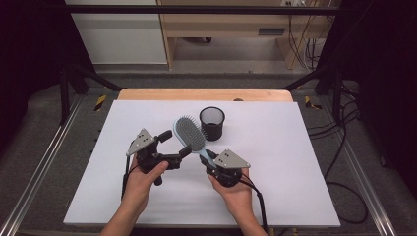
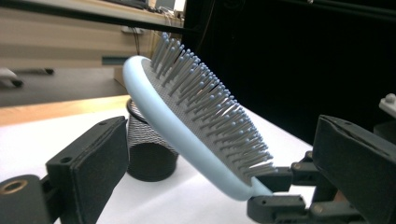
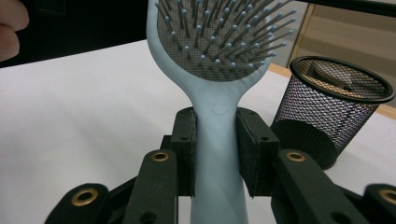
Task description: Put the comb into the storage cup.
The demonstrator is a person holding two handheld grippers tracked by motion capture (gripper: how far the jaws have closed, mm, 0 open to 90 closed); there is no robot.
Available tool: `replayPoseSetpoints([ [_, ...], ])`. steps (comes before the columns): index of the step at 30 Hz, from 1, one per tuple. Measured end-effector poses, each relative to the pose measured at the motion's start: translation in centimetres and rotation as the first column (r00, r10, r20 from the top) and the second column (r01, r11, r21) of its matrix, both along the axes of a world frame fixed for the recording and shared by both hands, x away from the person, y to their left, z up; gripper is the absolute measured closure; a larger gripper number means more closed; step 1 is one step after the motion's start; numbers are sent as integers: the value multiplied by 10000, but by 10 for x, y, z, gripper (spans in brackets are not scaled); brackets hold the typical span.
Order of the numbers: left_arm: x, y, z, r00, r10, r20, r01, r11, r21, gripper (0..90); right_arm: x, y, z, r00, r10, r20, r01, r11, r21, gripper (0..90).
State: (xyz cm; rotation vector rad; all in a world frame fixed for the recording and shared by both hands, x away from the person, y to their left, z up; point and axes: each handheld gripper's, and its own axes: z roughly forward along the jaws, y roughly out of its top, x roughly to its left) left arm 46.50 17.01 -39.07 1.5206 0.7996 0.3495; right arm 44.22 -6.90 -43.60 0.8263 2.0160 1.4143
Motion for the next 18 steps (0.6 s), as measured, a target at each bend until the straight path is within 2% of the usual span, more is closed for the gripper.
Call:
replayPoseSetpoints([
  [3, 6, -5, -3, 9993, -31, -376, 27, 9999, -99, 51, -1, 0, 0, 10000, -61, 74, 60, 10000, 33, 695],
  [6, 13, -10, -6, 9954, -207, -930, 165, 9988, -455, 59, -1, 1, 0, 9999, -44, 130, 44, 10000, 18, 695],
  [13, 23, -16, -3, 9925, -293, -1190, 190, 9961, -866, 152, 0, -1, -1, 9997, -172, 169, 171, 9998, 52, 695],
  [18, 29, -20, -4, 9869, -310, -1582, 120, 9927, -1197, 216, 3, -2, -2, 9997, -215, 120, 213, 9996, 182, 695],
])
